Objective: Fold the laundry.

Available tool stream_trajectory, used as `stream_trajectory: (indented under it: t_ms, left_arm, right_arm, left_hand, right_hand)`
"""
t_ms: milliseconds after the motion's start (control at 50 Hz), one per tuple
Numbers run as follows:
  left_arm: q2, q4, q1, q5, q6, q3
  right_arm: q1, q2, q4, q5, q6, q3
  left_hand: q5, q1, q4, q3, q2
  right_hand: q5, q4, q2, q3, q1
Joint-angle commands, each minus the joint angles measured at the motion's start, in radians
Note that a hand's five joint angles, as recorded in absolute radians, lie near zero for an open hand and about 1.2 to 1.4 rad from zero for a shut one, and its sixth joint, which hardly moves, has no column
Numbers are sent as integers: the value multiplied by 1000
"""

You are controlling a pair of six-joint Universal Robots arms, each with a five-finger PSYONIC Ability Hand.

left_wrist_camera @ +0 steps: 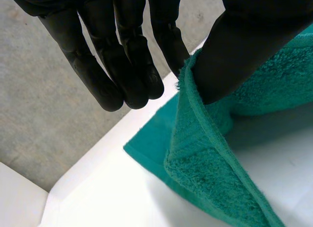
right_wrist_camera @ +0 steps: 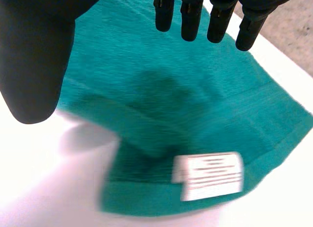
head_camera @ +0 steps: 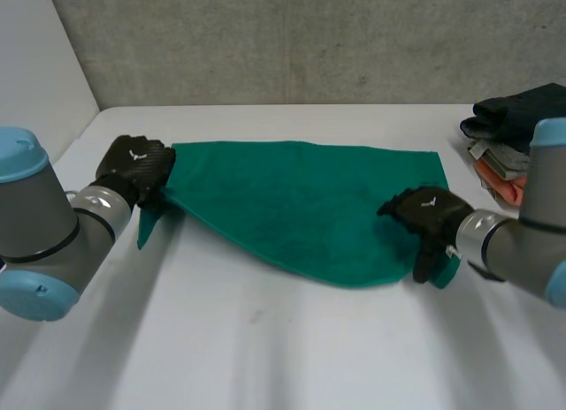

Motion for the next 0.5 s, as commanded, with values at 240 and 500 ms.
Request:
stream_trajectory:
  t_ms: [240,500]
  left_arm:
    - [130,-116,-60,-7,-117,130]
    - [227,-171,-100,-51,-172,216]
  right_arm:
    - [263,57,-348,256,258,112]
    - [273,171,-356,546,396,-56]
  left_hand:
    - [228,249,200,208,201]
    - [228,249,200,208,201]
  right_hand:
    - [41,54,49,52,37]
    - [614,626,622,625,609]
